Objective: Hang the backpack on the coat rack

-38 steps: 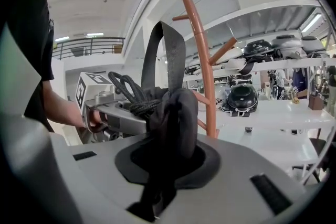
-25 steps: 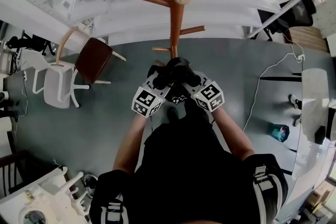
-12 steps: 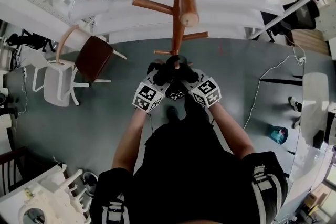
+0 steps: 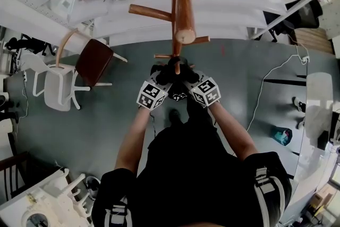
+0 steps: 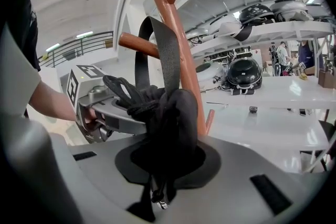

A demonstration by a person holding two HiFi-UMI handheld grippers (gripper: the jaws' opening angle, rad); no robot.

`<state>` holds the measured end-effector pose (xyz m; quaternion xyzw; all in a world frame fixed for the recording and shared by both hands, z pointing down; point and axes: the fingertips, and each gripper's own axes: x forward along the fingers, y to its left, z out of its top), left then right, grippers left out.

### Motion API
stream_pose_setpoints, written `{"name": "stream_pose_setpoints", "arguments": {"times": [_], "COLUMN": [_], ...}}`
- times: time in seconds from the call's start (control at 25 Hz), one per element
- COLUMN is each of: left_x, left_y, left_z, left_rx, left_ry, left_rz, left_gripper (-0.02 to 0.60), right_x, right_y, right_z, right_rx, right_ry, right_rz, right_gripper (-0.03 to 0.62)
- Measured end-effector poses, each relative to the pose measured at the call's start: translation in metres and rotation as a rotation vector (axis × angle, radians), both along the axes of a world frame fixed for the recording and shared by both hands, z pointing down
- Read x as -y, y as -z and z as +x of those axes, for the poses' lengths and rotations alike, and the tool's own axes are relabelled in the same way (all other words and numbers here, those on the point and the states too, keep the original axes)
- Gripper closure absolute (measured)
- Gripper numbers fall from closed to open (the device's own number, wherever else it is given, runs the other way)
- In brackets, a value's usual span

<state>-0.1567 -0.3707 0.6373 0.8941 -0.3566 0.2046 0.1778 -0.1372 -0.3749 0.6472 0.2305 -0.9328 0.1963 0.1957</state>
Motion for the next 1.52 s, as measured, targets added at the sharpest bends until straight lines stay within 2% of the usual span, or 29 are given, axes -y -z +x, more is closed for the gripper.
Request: {"name": "stream_pose_setpoints", "arguments": {"times": [0.68, 1.2, 1.52], "left_x": [0.016, 0.033, 0.041], "left_y": [-0.044, -0.057, -0.064], "left_z": [-0.002, -0.006, -0.010], "left_rx": [0.035, 0.022, -0.017], "left_ry": [0.001, 0.007, 0.067], "left_rz": [-0.087, -0.128, -0.141], "left_gripper": [0.502, 0.498, 0.443], "right_x": [0.016, 0.033, 0.040], "right_y": [-0.044, -0.056, -0.064], "right_z": [0.002, 0.000, 0.002], "right_rx": [-0.065, -0.094, -0.136], "right_ry": [-0.008, 0.008, 0.005], "right_rz": [-0.052, -0.056, -0.018], "right_gripper": [0.514, 0.513, 0.494]}}
